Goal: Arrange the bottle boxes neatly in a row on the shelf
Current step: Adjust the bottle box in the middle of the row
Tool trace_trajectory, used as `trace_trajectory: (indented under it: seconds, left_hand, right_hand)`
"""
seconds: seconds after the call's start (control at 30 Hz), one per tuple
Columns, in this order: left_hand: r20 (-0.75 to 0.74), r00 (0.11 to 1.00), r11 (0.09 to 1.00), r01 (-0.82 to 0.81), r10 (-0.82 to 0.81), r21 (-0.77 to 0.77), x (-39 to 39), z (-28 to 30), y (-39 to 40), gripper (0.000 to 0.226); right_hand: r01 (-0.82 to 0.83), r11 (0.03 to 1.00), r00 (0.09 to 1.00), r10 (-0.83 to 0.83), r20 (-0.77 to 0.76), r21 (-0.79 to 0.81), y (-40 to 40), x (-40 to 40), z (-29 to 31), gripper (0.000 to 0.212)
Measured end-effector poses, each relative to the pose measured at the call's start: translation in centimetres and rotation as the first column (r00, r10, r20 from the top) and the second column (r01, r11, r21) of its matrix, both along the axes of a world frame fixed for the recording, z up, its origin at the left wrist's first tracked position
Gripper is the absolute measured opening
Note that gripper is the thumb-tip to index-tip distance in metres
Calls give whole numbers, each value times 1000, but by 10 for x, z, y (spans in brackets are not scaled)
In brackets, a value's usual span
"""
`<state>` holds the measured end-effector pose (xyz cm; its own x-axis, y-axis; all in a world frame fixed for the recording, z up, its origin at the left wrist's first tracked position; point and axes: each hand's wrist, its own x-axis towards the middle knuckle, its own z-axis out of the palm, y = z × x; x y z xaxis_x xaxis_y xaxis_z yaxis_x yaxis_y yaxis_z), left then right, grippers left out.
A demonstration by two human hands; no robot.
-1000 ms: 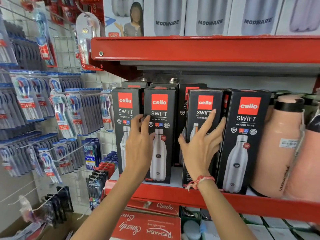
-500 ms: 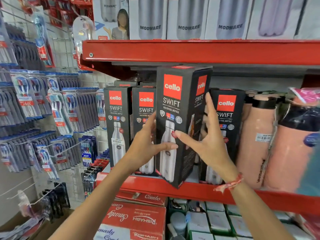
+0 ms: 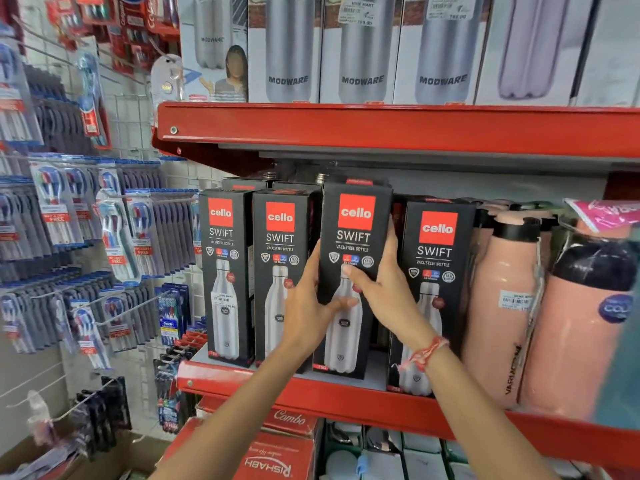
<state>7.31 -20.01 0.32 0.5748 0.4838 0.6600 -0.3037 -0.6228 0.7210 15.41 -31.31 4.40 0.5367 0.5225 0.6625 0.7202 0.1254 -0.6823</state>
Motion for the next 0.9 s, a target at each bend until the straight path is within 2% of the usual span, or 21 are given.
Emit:
trace_trajectory:
  seconds: [0.13,0.27,0.4,0.47,0.57,0.6,0.67,0.73,0.8,0.9]
  left_hand:
    - [-50,998,1000,-29,29,-12,16,-15,3,104]
    - [-89,995,999,-43,46,29,21,-17,8,98]
    - [-153,986,996,-51,62,76,12,-17,13,91]
    - [-147,985,990,-73,90,117,0,-14,13,80]
    - [4,989,975,-150,151,161,-27,-5,20,49]
    - [85,980,967,-194,182,163,-39,-2,25,38]
    - [225,943,955,-276,246,111,-61,-1,41,26]
    - [306,898,941,-338,317,17,-78,-7,65,28]
    - [301,892,940,-335,337,-62,-91,-17,91,33]
    - [158,957,962,-216,242,-167,-100,-38,124,68]
  right_hand:
    - [18,1000,997,-18,-77,4,8,9,-14,95]
    - [92,995,992,-88,-87,42,17,13,-21,93]
    - [177,981,984,-178,3,73,24,-2,-18,94]
    - [267,952,955,-282,88,147,28,-19,-11,90]
    - [308,895,899,-385,209,322,41,-47,1,76]
    - [263,897,904,-357,234,354,48,-55,3,68]
    - [99,930,953,-192,236,355,64,-71,1,52]
    - [-68,954,993,37,112,292,82,-92,-9,43]
    - [-158,965,984,171,-42,208,103,-110,-33,45]
    - [-136,990,976,140,-167,34,134,-130,-74,58]
